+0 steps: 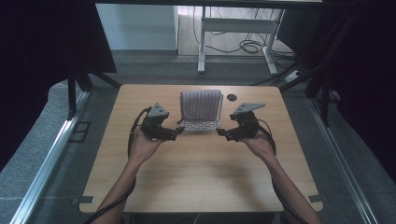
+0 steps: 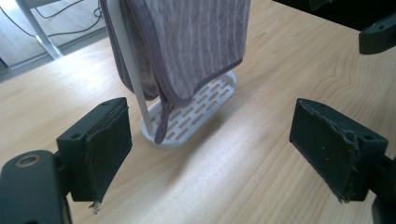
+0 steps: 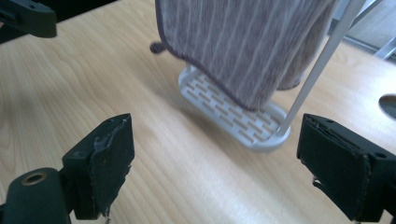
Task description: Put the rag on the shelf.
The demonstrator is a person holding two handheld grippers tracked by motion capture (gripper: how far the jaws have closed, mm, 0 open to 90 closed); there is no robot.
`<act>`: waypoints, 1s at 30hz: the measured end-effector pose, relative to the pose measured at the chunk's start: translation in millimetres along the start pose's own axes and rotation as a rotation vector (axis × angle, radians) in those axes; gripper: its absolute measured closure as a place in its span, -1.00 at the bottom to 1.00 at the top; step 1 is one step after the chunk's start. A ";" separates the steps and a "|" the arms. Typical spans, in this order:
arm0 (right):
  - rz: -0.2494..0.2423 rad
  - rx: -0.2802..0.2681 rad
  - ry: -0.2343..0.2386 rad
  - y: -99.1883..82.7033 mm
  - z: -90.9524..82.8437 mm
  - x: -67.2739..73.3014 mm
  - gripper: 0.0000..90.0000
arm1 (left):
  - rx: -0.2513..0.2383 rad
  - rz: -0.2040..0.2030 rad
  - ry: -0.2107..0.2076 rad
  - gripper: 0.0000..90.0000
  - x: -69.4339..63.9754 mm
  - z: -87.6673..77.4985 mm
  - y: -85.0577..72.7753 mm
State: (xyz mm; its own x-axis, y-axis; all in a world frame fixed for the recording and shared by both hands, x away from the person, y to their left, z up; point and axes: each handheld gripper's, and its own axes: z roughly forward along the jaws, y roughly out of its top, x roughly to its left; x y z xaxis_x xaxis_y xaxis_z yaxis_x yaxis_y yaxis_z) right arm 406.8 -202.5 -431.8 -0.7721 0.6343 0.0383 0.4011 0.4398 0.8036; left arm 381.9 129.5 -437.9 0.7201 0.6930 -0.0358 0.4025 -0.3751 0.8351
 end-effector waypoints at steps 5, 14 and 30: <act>0.003 0.021 0.002 -19.2 6.4 4.9 -0.77 | 0.027 0.008 0.015 -0.72 -8.2 4.4 -21.0; 0.020 0.051 0.007 -51.1 15.5 13.3 -0.79 | 0.080 0.007 0.030 -0.71 -19.9 9.6 -59.3; -0.011 0.169 -0.045 -107.9 45.6 21.8 -1.00 | 0.230 -0.007 0.044 -0.72 -26.2 36.9 -104.0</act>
State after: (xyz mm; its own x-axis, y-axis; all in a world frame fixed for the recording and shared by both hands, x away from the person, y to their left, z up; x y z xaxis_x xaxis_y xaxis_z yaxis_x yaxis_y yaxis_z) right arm 369.1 -207.1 -544.8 -0.7555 0.6552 0.0004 0.4729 0.5448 0.6925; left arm 342.1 127.6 -544.1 0.6936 0.7202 -0.0135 0.5294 -0.4968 0.6877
